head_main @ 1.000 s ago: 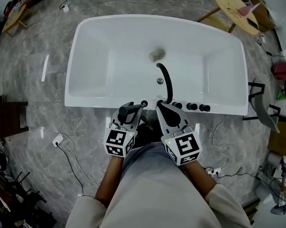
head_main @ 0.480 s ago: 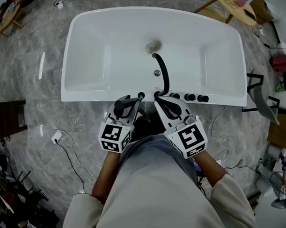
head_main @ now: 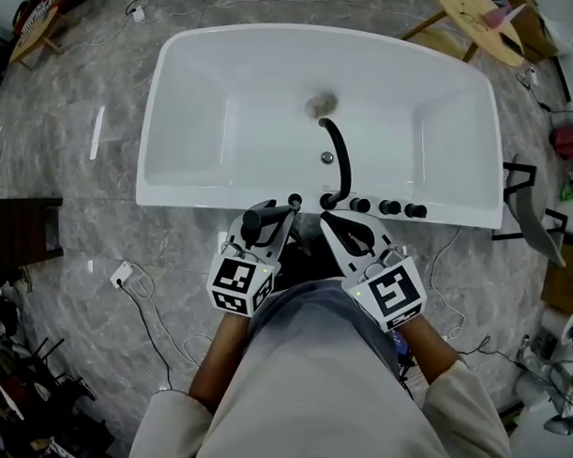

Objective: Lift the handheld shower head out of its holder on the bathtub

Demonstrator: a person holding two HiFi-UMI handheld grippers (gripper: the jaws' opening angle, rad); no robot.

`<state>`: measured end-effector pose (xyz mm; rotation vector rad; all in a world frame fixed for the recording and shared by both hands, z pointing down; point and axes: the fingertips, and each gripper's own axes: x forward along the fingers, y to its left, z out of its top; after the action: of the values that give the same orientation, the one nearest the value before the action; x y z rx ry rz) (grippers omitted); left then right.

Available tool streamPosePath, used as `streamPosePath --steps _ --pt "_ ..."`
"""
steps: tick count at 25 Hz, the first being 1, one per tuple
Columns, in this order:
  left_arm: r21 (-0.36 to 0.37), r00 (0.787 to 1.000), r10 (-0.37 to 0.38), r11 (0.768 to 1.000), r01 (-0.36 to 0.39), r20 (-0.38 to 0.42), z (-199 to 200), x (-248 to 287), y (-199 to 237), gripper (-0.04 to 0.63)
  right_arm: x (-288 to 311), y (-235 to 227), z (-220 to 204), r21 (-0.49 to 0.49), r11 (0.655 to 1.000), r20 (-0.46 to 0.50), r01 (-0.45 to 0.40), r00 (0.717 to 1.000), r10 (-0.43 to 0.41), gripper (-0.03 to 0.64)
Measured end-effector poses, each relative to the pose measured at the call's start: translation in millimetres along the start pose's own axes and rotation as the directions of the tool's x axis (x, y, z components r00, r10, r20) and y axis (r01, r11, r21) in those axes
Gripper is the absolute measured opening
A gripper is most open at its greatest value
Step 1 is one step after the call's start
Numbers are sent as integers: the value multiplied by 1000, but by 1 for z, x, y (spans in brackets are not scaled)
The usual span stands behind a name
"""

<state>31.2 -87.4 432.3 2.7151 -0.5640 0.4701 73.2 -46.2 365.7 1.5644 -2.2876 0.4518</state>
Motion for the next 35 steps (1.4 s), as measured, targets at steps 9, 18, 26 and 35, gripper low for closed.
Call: streamPosePath --steps 9,18,26,35 --pt "28 1000 -23 999 22 17 16 -18 -11 138 -8 12 8 -46 994 1 -100 995 100 17" --pt "45 998 -34 998 31 55 40 -29 -19 138 -20 13 33 -38 991 56 -128 990 130 17" --pt "49 997 -38 998 34 70 51 -34 -17 138 -25 8 39 -51 992 101 -116 987 121 17" --pt "82 997 -43 996 37 63 52 -39 -18 138 -24 20 44 -47 992 78 -119 989 122 17"
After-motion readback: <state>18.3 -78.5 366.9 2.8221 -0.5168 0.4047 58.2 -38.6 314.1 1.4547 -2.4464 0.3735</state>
